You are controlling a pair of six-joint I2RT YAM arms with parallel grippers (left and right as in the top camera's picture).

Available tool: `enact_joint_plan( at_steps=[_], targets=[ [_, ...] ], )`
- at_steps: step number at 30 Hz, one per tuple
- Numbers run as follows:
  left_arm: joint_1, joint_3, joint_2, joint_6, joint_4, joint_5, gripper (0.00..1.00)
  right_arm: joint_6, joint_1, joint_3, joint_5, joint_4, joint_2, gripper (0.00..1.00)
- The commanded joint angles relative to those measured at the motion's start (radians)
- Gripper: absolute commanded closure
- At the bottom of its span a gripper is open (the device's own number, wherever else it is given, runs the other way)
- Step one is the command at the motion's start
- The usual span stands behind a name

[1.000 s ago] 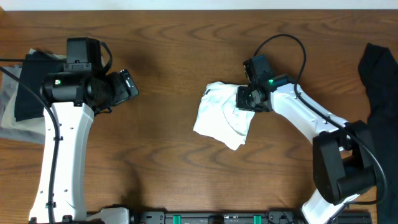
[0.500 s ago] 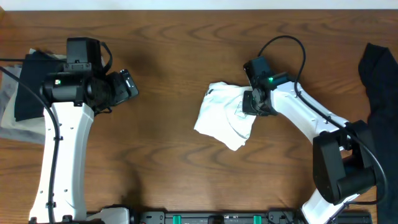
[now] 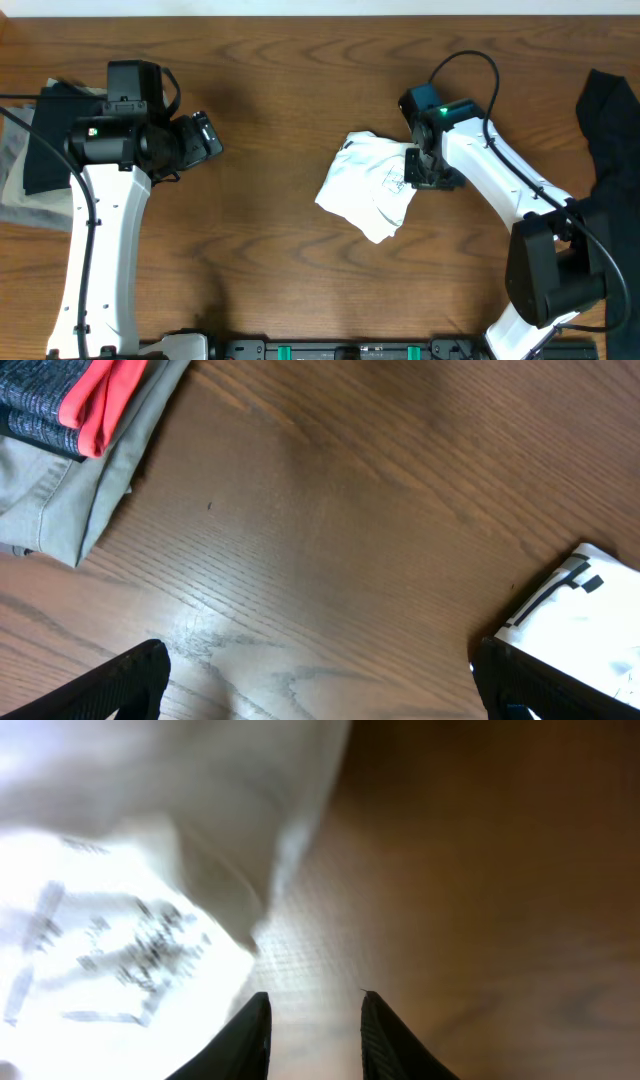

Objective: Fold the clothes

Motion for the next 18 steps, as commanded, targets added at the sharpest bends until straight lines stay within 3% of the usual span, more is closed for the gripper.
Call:
enact_joint_plan(
  at_steps=[1, 5, 11, 18],
  targets=[
    [0.003, -0.011, 0.008, -0.002, -0.004, -0.012, 0.02, 0.002, -0.006, 0.019, -0.01, -0.014, -0.003, 0.8],
    [0.003, -0.011, 0.008, -0.002, -0.003, -0.012, 0.02, 0.001, -0.006, 0.019, -0.058, 0.066, -0.003, 0.81],
    [0.003, -0.011, 0.008, -0.002, -0.008, -0.012, 0.02, -0.044, -0.007, 0.019, -0.098, 0.197, -0.003, 0.65],
    [0.003, -0.011, 0.008, -0.002, -0.008, -0.012, 0.02, -0.043, -0.015, 0.012, -0.083, 0.222, 0.002, 0.65]
  ],
)
